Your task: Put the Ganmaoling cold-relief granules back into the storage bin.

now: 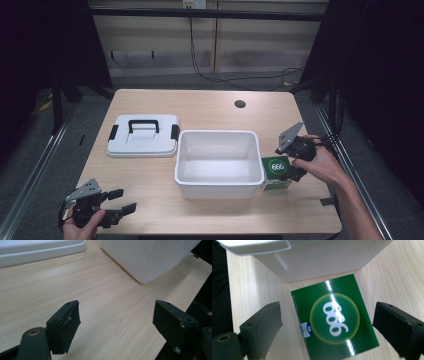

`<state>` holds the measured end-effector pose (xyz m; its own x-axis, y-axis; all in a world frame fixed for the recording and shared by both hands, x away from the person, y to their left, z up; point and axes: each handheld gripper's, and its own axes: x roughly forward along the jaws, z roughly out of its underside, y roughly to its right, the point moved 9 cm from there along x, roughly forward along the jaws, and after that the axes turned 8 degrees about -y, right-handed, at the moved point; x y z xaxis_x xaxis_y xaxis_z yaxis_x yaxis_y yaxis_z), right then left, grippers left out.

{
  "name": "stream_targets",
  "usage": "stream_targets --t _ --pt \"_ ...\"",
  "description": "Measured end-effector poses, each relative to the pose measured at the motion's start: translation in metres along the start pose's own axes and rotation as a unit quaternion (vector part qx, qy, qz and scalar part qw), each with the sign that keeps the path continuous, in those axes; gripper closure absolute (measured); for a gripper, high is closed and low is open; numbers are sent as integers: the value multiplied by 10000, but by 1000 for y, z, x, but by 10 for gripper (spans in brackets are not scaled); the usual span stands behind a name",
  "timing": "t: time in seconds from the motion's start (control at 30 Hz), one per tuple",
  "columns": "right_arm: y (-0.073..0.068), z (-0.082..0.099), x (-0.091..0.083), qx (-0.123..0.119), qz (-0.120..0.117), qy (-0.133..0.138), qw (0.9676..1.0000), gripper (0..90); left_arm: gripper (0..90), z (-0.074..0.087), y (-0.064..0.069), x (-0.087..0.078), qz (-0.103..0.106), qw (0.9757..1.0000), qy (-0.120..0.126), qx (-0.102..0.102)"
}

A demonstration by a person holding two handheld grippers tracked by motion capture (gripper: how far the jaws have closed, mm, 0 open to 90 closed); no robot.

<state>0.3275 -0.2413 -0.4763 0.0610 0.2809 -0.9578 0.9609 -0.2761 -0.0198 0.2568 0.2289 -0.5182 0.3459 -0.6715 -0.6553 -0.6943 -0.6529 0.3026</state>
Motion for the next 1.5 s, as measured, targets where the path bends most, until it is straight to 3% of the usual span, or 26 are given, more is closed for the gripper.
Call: stream_targets --t 0.13,0.17,0.23,0.43,0.57,0.63,1.13,1.33,1.5 --pt "6 -3 3 -80 48 -156 9998 74 217 0 1 -1 47 10000 6 10" --pt "7 -5 3 -81 -13 -74 9999 74 218 0 1 0 47 10000 -14 29" --pt "9 -4 3 -75 -42 -132 9999 74 218 1 1 0 59 10000 -28 42" --pt "6 -2 10 -105 -439 -274 9986 76 218 0 2 0 71 10000 -15 44" --pt "12 -1 10 -127 -428 -225 9988 75 220 1 3 0 98 9999 -22 82" --pt "11 1 11 -76 -499 -322 9982 75 221 1 3 -1 110 9999 -10 81" --pt "8 8 27 -407 -380 -889 9945 75 222 1 4 0 142 9998 -36 145" --pt "7 13 34 -436 -329 -1191 9914 89 222 1 4 0 139 9998 -33 144" --pt "7 14 34 -392 -342 -1239 9909 118 222 1 4 -1 131 9999 -10 98"
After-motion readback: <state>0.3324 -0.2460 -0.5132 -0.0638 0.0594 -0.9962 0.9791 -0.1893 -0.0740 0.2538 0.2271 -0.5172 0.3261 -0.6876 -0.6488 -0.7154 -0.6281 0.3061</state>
